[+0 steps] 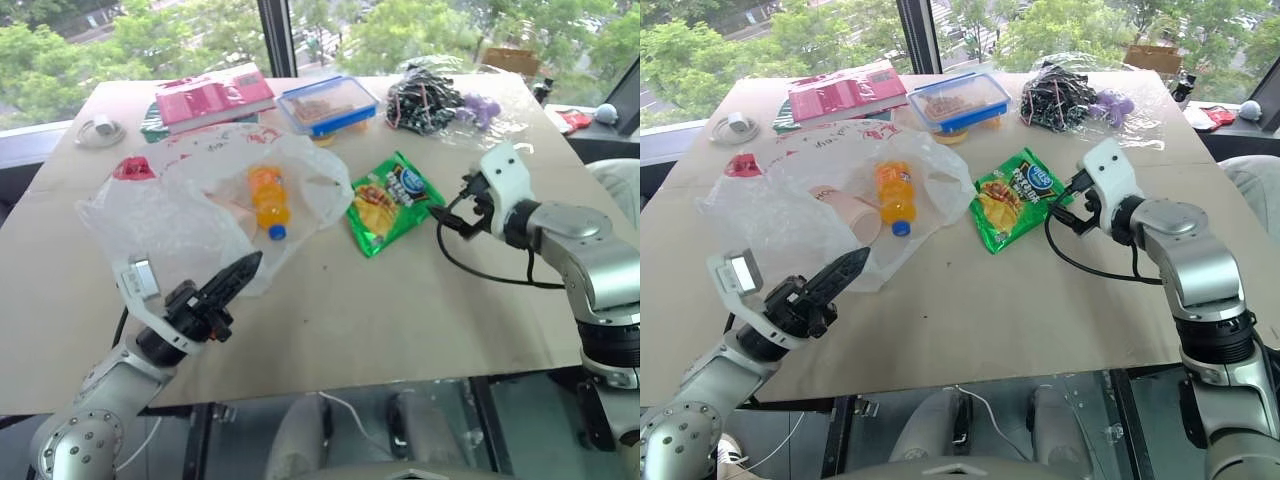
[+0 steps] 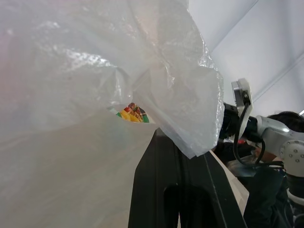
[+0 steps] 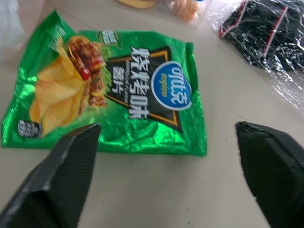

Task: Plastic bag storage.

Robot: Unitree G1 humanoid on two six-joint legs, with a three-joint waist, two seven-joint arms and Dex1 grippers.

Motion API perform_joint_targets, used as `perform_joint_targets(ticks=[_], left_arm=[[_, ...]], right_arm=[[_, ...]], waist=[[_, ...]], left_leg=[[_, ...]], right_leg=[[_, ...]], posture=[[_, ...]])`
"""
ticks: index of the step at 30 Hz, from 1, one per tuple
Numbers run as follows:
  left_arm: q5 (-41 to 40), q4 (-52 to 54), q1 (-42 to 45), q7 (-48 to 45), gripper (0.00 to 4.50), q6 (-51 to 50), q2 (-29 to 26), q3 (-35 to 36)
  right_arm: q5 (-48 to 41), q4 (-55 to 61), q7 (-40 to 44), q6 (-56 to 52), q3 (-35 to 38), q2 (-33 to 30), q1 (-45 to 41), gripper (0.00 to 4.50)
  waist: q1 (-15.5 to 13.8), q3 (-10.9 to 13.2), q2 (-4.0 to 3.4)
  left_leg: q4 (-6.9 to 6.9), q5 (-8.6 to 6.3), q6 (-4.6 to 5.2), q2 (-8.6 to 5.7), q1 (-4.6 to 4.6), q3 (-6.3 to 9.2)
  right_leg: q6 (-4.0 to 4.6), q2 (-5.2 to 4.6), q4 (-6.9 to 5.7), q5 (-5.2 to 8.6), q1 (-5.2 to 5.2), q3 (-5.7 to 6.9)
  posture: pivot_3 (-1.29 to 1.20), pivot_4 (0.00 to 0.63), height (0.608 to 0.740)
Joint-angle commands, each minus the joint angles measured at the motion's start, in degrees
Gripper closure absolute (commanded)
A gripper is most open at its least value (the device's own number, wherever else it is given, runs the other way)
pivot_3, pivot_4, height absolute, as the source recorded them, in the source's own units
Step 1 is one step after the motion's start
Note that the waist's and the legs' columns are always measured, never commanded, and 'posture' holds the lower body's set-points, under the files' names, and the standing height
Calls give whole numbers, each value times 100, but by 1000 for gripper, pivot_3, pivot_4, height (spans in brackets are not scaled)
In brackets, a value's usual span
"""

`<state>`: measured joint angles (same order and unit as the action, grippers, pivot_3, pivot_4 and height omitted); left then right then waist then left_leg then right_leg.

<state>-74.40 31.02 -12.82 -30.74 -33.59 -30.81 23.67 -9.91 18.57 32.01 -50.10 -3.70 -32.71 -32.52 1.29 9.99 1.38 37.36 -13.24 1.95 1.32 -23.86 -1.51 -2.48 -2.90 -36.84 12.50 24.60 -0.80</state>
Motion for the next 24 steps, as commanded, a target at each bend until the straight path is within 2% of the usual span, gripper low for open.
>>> perform_joint_targets(ticks=[1, 5, 9, 12, 16, 20, 24], left_arm=[[-20, 79, 114, 65, 4500, -30, -47, -4], [122, -125, 236, 40, 4500, -57, -76, 21], [188, -193, 375, 41, 4500, -137, -112, -37], [132, -137, 532, 180, 4500, -238, -151, -84], [28, -26, 700, 391, 4500, -374, -190, -148], [-91, 62, 879, 650, 4500, -482, -188, -209], [-147, 130, 959, 795, 4500, -552, -191, -242]], right_arm=[[413, 480, -319, 407, -681, 223, 66, 44], [894, 406, -815, 344, -1576, 926, -64, 44], [1935, -231, -1488, -256, -2605, 1502, -846, 44], [2000, -743, -1709, -649, -2616, 2112, -1159, 44], [2441, -1469, -2070, -914, -2900, 2557, -1463, 44], [2544, -1742, -2032, -840, -3062, 2727, -1437, 44], [3054, -2049, -2229, -822, -3357, 2550, -1471, 44]], waist=[[10, 0, 0], [28, 0, 1], [36, 0, 2], [6, -4, 7], [-38, -4, 7], [-49, -4, 7], [-36, -3, 6]], left_leg=[[0, 0, 0, 0, 0, 1], [0, 0, 0, 2, 2, 3], [5, 1, -1, 2, 0, 2], [7, 1, -1, 2, -1, 10], [3, 1, -2, 0, -4, 13], [4, 1, -2, -3, -6, 13], [3, 1, -2, -4, -5, 13]], right_leg=[[0, 1, 0, 0, 0, 1], [-1, 5, -3, 0, 0, 0], [-1, -2, -4, -1, 0, 0], [1, -6, -7, -1, -2, 9], [1, -7, -7, -3, -1, 11], [1, -20, -5, -2, -2, 12], [1, -16, -5, -2, -1, 13]], posture=[[0, 150, 740], [0, 150, 740], [0, 150, 740], [0, 150, 740], [0, 150, 740], [0, 150, 740], [0, 150, 740]])
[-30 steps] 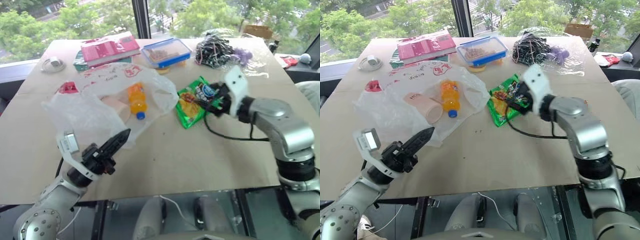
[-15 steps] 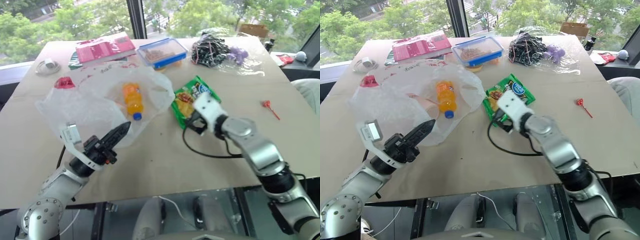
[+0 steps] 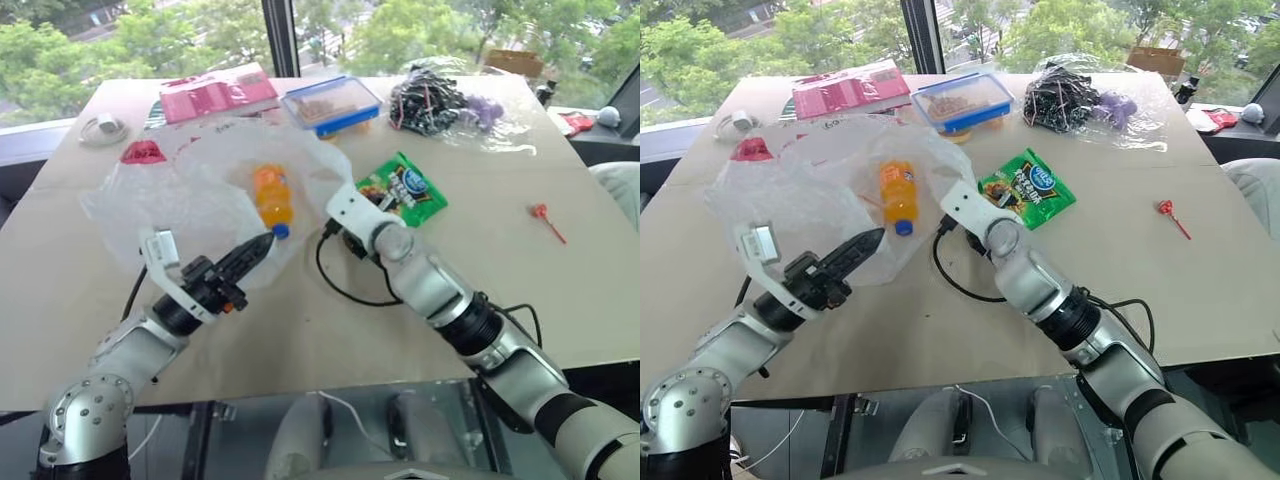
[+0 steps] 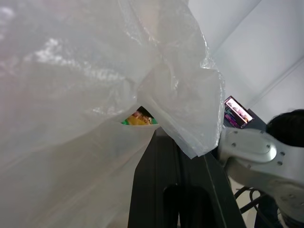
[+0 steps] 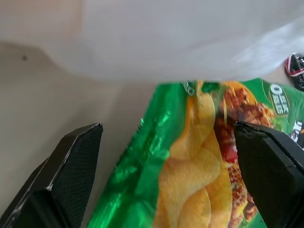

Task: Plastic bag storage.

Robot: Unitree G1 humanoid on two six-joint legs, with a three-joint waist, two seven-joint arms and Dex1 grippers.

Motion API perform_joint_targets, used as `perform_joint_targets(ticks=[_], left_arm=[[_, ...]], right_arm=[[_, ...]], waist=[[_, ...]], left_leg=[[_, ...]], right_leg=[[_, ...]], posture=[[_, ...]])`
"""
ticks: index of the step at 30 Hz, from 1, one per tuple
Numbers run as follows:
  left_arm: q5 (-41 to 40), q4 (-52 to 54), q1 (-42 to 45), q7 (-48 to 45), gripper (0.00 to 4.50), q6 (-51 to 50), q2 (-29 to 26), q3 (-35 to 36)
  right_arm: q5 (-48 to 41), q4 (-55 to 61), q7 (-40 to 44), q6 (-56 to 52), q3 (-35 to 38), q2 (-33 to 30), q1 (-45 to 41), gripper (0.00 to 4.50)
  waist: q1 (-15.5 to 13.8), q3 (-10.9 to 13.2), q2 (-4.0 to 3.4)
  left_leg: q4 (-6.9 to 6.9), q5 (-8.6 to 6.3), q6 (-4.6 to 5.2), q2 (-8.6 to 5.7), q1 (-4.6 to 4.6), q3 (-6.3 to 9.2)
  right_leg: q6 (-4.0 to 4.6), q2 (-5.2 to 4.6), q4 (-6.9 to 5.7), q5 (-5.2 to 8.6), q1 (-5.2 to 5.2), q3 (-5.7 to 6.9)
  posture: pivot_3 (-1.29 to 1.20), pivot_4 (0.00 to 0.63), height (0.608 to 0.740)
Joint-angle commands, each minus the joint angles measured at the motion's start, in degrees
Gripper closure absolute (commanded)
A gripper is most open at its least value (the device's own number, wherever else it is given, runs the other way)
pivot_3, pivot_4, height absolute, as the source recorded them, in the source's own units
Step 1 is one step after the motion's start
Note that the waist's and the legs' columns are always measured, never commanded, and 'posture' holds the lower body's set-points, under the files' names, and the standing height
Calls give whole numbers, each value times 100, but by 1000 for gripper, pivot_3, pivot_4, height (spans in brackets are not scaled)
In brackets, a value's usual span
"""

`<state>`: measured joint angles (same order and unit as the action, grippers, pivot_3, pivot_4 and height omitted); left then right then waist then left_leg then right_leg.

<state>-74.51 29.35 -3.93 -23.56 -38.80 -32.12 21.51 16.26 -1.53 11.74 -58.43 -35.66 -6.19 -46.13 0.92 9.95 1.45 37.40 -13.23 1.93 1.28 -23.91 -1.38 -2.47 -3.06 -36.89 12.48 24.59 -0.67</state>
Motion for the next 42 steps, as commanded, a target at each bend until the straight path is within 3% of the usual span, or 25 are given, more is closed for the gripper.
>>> perform_joint_targets(ticks=[1, 6, 9, 11, 12, 13, 16, 21, 26, 31, 35, 37, 42], left_arm=[[-141, 314, 84, 108, 4500, -39, -55, -31], [-163, 467, 101, 277, 4500, -62, -22, -75], [-198, 513, 165, 406, 4500, -58, -19, -120], [-214, 528, 237, 501, 4500, -57, -19, -168], [-222, 528, 287, 554, 4500, -60, -17, -199], [-228, 525, 327, 593, 4500, -62, -17, -223], [-249, 518, 444, 705, 4500, -70, -17, -269], [-261, 469, 516, 769, 4500, -56, -24, -266], [-365, 397, 569, 866, 4500, -8, 22, -205], [-434, 321, 590, 800, 4500, -51, -16, -182], [-471, 272, 575, 712, 4500, -80, -58, -160], [-492, 241, 573, 671, 4500, -90, -85, -132], [-726, 286, 472, 525, 4500, -156, -202, -13]], right_arm=[[563, -64, -238, -42, -204, -168, -102, 44], [1075, 78, -243, -31, -433, -525, 56, 44], [1410, 177, -268, 4, -530, -725, 164, 844], [1631, 147, -362, 155, -540, -860, 256, 1893], [1738, 95, -432, 257, -537, -920, 297, 2698], [1805, 54, -476, 360, -517, -954, 331, 2876], [1983, 25, -597, 879, -416, -1145, 442, 4377], [1804, 527, -585, 1979, 179, -1529, 818, 4444], [-180, 2901, 1078, 3214, 1907, -2303, 2044, 4444], [-2653, 4366, 2545, 2461, 3834, -2577, 2701, 4444], [-5277, 4692, 2111, 745, 5110, -1716, 2470, 4444], [-6654, 4591, 1497, 189, 5558, -1386, 2319, 4444], [-9618, 3953, -199, -157, 5589, -1229, 2461, 4444]], waist=[[-1, 0, -1], [-8, 0, 0], [-6, 0, 0], [-8, 0, 0], [-8, 0, 0], [-8, 0, 0], [-13, 0, 0], [-24, 0, 1], [-64, 3, 1], [-32, 4, 3], [-9, 1, 8], [-11, 3, 4], [-14, 3, 3]], left_leg=[[0, 0, 0, -1, 0, 0], [0, 0, 0, -1, 0, 1], [0, 0, 0, -5, 0, 1], [0, 0, 0, -5, 0, 2], [0, 0, 0, -5, 0, 1], [0, 0, 0, -6, 0, 1], [1, 0, -1, -7, 0, 1], [0, 0, 0, -10, -1, 2], [0, 0, 0, -5, -7, 9], [1, -1, 2, 3, 1, 8], [3, -1, 1, 19, 34, 10], [4, 0, 1, 25, 40, 10], [3, -1, 1, 19, 27, 10]], right_leg=[[0, 2, 0, 0, 0, 1], [0, -1, 0, 0, -1, 1], [0, 2, 0, 0, 0, 1], [0, 4, -1, 0, 0, 2], [0, 5, -1, 0, 0, 2], [0, 5, -1, 0, 0, 2], [-1, 5, -1, 0, -1, 1], [-5, 5, 1, -2, -2, 2], [-24, 4, 5, -12, -3, 8], [-26, 4, 8, -12, -13, 7], [-4, 18, 8, 2, -42, 10], [-1, 20, 4, 2, -46, 11], [1, 8, 8, 1, -41, 11]], posture=[[0, 150, 740], [0, 150, 740], [0, 150, 740], [0, 150, 740], [0, 150, 740], [0, 150, 740], [0, 150, 740], [0, 150, 740], [0, 150, 740], [0, 150, 740], [0, 150, 740], [0, 150, 740], [0, 150, 740]])
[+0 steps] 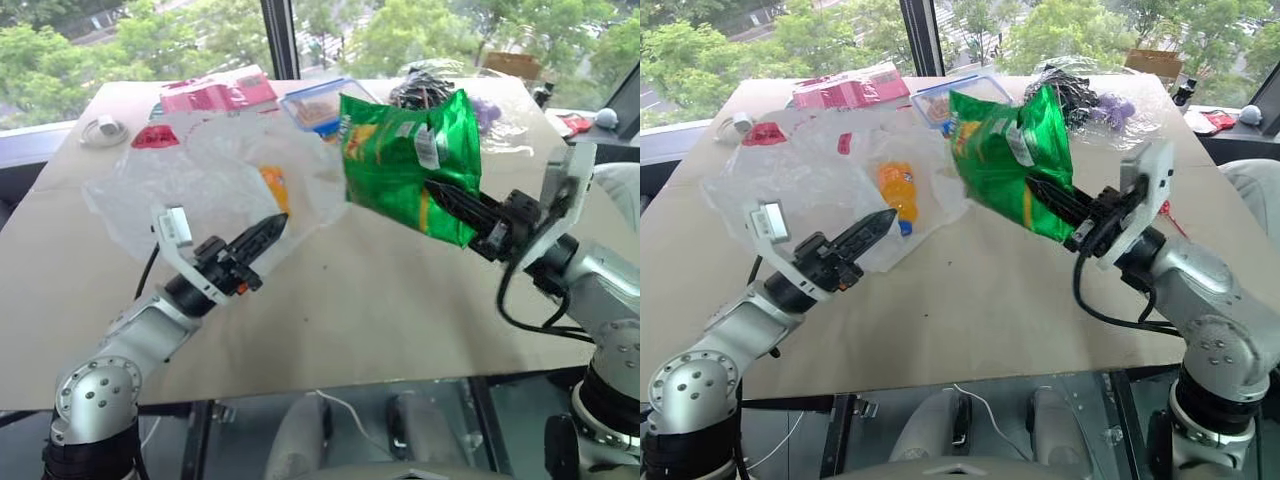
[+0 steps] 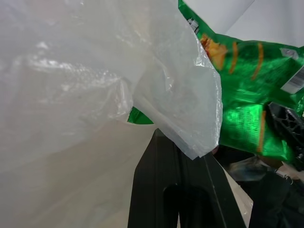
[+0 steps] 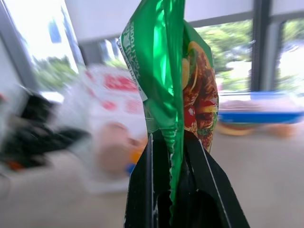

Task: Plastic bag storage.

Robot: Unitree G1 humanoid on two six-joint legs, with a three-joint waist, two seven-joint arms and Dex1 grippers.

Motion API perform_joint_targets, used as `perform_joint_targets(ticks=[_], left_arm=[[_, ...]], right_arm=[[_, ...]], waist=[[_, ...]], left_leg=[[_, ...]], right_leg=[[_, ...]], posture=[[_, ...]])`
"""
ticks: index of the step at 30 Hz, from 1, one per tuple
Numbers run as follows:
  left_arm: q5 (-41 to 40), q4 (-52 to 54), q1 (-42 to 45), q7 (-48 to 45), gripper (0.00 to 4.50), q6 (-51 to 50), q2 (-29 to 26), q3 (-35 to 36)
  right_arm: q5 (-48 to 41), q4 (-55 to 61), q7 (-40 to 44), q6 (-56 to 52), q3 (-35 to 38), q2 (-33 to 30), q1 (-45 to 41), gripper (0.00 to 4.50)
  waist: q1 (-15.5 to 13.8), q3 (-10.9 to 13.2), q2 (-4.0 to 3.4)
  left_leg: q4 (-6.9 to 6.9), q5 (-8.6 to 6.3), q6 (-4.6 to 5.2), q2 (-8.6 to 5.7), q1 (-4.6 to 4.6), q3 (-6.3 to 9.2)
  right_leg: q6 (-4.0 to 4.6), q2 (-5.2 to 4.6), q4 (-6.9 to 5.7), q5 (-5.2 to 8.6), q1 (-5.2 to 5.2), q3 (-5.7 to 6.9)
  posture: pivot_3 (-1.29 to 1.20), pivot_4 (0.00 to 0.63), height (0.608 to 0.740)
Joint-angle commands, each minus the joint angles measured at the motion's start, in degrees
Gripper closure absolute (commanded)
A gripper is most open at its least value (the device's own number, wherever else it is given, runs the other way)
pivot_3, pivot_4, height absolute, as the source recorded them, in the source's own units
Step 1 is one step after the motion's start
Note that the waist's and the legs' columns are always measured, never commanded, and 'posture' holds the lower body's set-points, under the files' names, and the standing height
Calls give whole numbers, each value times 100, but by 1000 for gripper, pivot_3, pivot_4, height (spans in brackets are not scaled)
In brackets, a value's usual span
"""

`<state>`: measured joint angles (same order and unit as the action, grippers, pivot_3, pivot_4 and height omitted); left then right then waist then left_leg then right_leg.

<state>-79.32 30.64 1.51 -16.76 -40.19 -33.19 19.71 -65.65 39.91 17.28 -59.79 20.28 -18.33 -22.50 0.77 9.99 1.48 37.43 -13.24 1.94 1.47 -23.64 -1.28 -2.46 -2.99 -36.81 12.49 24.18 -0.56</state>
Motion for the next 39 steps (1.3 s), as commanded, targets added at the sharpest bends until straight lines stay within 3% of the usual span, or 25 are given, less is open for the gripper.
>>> perform_joint_targets(ticks=[1, 3, 8, 11, 20, 26, 35, 39], left_arm=[[-293, 163, -99, -176, 4500, -28, -122, 196], [-370, 163, -157, -215, 4500, -36, -185, 271], [-551, 228, -369, -392, 4500, -63, -350, 447], [-591, 313, -532, -545, 4500, -62, -432, 509], [-543, 842, -1203, -818, 4500, 29, -516, 590], [-513, 1067, -1399, -781, 4500, 199, -417, 531], [-554, 1294, -1268, -397, 4500, 351, -360, 316], [-537, 1355, -1123, -117, 4500, 424, -310, 161]], right_arm=[[-1776, -282, -990, 4, -101, -69, 139, 4444], [-2601, -537, -1413, 72, -417, -245, 257, 4444], [-3176, -1190, -1743, 367, -1012, -134, 160, 4444], [-3053, -1629, -1754, 501, -1333, 101, -29, 4444], [-2461, -3964, -1069, 704, -1903, 1615, -1412, 4444], [-859, -5655, -388, 908, -2467, 2443, -2401, 4444], [1191, -8161, 203, 1947, -2640, 3378, -3854, 4444], [2112, -8577, 729, 2222, -3003, 3353, -4011, 3148]], waist=[[1, 0, 0], [1, 0, 0], [8, 0, -1], [20, 0, -1], [26, 3, -6], [26, 2, -7], [22, 2, -7], [41, 2, -7]], left_leg=[[0, 0, 0, -3, -2, -1], [-2, -1, 1, -10, -8, -1], [-1, 0, 3, -12, -5, -2], [-1, 0, 2, -8, -3, -3], [-1, 0, 2, -4, -7, -3], [-1, 0, 2, -4, -9, -1], [-2, 0, 1, -13, -15, 0], [-7, 0, 0, -13, -14, 1]], right_leg=[[0, -3, 2, 0, 0, 0], [-1, -12, 4, 0, 4, -1], [-2, -8, 2, 1, 6, -3], [-2, 0, 1, 1, 6, -6], [-2, 3, 3, 0, 9, -6], [-1, 3, 2, -1, 11, -1], [0, -7, 4, -1, 15, 0], [1, -2, 2, -1, 19, 1]], posture=[[0, 150, 740], [0, 150, 740], [0, 150, 740], [0, 150, 740], [0, 150, 740], [0, 150, 740], [0, 150, 740], [0, 150, 740]])
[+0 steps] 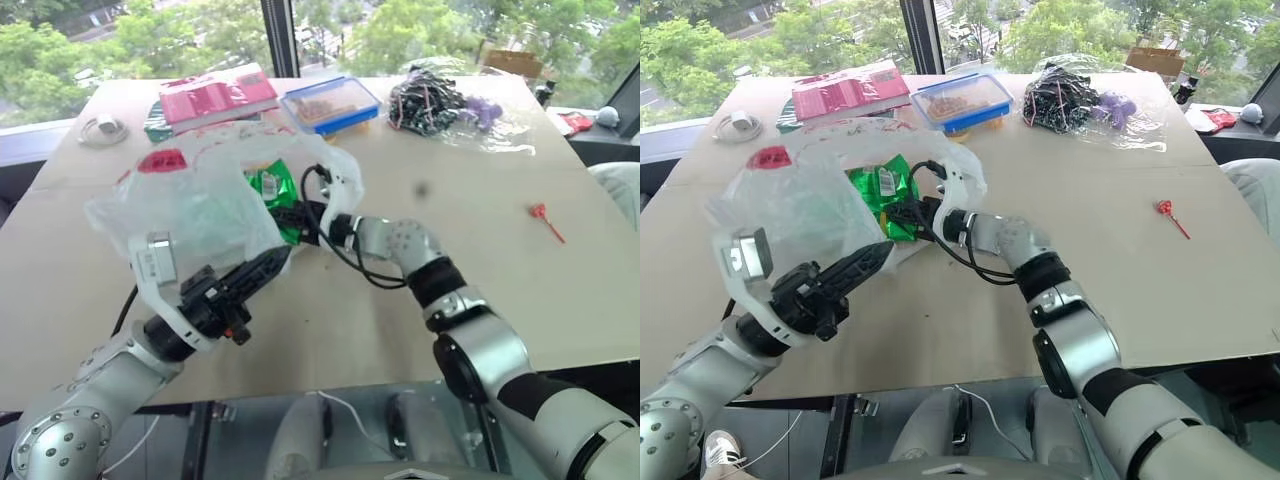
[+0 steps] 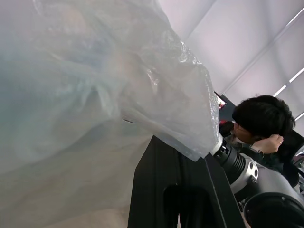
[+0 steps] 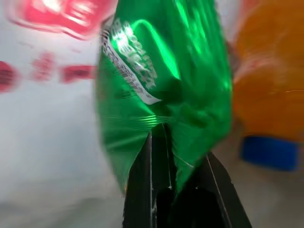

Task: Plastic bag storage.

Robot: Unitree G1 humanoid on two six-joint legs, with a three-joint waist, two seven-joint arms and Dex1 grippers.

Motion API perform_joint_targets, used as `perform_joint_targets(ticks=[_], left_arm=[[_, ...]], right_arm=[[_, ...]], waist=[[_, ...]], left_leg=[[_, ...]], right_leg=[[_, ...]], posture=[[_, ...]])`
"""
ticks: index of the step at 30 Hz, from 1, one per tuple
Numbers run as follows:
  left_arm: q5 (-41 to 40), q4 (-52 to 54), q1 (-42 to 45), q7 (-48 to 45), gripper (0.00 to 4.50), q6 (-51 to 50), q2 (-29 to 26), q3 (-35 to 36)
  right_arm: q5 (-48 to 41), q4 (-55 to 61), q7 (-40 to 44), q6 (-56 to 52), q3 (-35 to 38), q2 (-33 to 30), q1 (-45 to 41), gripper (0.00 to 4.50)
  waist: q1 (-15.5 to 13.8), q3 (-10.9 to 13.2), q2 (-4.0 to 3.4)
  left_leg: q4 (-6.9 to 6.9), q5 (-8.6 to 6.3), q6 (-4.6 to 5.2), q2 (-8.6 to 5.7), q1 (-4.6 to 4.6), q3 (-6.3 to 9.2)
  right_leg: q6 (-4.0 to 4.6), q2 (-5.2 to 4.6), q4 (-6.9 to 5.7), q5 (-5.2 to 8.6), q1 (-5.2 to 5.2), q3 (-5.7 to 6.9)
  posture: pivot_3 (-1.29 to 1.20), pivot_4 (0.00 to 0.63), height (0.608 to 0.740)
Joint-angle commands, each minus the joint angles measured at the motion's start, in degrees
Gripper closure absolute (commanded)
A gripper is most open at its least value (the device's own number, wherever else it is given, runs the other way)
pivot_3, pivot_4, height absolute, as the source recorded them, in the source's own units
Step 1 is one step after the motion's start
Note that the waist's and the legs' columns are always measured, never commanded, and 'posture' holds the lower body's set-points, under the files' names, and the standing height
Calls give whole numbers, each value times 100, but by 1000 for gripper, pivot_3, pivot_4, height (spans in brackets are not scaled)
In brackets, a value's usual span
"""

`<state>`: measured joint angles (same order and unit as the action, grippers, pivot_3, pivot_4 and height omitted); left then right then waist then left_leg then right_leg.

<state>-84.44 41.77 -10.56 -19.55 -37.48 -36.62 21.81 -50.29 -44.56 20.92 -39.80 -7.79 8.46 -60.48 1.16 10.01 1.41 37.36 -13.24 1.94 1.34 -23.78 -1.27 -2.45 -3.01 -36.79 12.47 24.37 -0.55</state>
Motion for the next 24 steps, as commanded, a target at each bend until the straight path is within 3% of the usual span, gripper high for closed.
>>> perform_joint_targets(ticks=[1, 3, 4, 5, 14, 15, 18, 24], left_arm=[[-50, 241, 153, 283, 4500, 185, 59, -90], [-101, 228, 269, 523, 4500, 244, 115, -152], [-124, 211, 334, 644, 4500, 267, 139, -179], [-146, 191, 388, 735, 4500, 287, 152, -202], [90, -160, 751, 948, 4500, 362, 388, -503], [106, -183, 765, 919, 4500, 361, 384, -522], [209, -318, 867, 753, 4500, 325, 376, -616], [303, -485, 923, 496, 4500, 302, 350, -628]], right_arm=[[928, -51, 373, 478, -345, 577, -185, 2645], [1400, 227, 348, 834, -466, 398, -79, 1604], [1409, 502, 398, 814, -390, 303, 6, 1523], [1424, 785, 449, 750, -333, 203, 90, 931], [1152, 4946, 376, -720, 190, -1578, 1576, 931], [1147, 5320, 315, -824, 274, -1777, 1670, 710], [1214, 6251, -33, -1024, 670, -2324, 1899, 26], [1819, 6964, -113, -1413, 1440, -4248, 2528, 26]], waist=[[1, 1, -1], [-4, 1, -1], [-6, 1, -1], [-11, 1, -1], [-50, 1, -1], [-50, 2, -2], [-35, 2, -3], [-69, 1, 0]], left_leg=[[-2, 0, 0, 1, 0, 0], [-2, 0, 0, 1, -8, -1], [-2, 0, 0, 1, -8, -1], [-2, 0, -1, 1, -8, -1], [0, 0, 0, -9, -19, -1], [0, 0, 0, -8, -18, -1], [0, 0, 0, -8, -15, 0], [1, 0, 0, -10, -12, -5]], right_leg=[[0, 0, 0, 0, 0, 1], [0, -2, -2, 0, 10, -2], [-1, -3, -3, -1, 10, -2], [-1, -3, -4, -1, 10, -2], [-23, -17, 1, -14, 11, 0], [-22, -13, 1, -13, 11, 1], [-14, 0, -1, -8, 12, 2], [-2, 0, 2, 1, 9, -2]], posture=[[0, 150, 740], [0, 150, 740], [0, 150, 740], [0, 150, 740], [0, 150, 740], [0, 150, 740], [0, 150, 740], [0, 150, 740]])
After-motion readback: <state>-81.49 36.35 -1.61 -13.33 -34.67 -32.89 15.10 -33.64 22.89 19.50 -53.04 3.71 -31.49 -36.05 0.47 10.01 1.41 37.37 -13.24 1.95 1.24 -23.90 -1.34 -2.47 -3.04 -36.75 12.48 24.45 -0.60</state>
